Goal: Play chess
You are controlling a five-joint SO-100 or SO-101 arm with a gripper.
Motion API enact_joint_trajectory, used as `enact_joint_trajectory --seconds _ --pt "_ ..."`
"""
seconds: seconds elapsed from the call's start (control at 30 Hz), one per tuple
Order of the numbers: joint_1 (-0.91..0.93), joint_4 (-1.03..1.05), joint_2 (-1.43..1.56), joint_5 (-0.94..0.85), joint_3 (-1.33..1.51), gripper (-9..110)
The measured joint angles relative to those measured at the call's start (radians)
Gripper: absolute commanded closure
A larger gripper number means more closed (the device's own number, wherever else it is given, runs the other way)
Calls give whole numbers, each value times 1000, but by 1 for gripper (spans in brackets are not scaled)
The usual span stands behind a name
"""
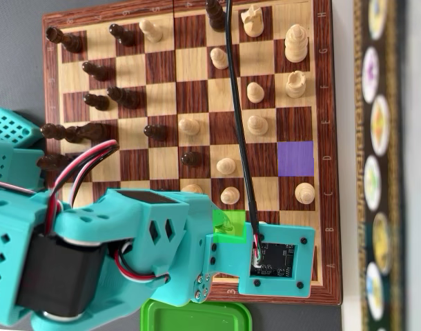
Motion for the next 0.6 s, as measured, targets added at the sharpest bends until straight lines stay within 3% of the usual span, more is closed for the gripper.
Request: enact_joint_trajectory --seconds 0.6 --pt "-9 0 0 0 -5 83"
